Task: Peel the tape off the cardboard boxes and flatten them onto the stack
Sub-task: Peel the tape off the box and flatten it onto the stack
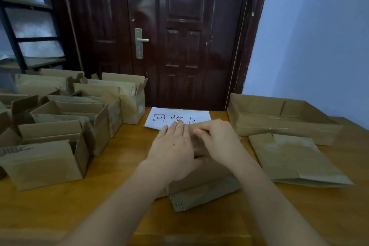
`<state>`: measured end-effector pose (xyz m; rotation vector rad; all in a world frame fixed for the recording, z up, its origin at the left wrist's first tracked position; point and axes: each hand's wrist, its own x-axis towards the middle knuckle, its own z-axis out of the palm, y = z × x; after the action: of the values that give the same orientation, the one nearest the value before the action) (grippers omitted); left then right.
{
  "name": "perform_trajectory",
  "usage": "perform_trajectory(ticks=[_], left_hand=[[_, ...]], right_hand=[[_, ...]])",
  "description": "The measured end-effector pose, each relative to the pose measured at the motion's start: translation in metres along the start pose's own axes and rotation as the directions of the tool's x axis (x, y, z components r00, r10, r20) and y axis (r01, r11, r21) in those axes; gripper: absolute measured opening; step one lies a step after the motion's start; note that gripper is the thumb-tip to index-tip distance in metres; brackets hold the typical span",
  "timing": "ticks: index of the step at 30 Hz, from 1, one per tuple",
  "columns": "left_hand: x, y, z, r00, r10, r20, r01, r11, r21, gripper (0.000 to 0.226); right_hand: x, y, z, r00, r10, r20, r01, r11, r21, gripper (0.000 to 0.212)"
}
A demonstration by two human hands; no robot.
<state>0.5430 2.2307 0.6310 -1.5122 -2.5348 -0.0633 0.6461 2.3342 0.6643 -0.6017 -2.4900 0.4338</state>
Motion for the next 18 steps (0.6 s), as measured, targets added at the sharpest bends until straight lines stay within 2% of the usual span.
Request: perform_trajectory(ticks=[3,5,7,18], left_hand=[[-0.001,-0.001,-0.001,1.0,0.001,-0.017,-0.001,1.0,0.003,0.106],[-0.001,-0.001,-0.001,1.0,-0.002,-0.024,0.002,1.0,0.005,0.106],[-0.001,0.0,-0.002,1.0,0.001,-0.018,-0.001,1.0,0.009,0.105],[-0.005,-0.002,-0.005,1.0,0.006,-0.01,-0.006,1.0,0.001,0.108]], right_hand=[[0.002,0.008,-0.002,0.992,0.115,-0.058,-0.108,0.989,0.1,0.025],[0.003,0.014,0.002,0.986,0.166,-0.022,-0.166,0.986,-0.02,0.031],[0.004,0.015,0.006,0.983,0.183,0.003,-0.181,0.976,-0.12,0.028],[0.014,0.007,-0.011,0.97,0.204,-0.13,-0.232,0.937,-0.261,0.011]])
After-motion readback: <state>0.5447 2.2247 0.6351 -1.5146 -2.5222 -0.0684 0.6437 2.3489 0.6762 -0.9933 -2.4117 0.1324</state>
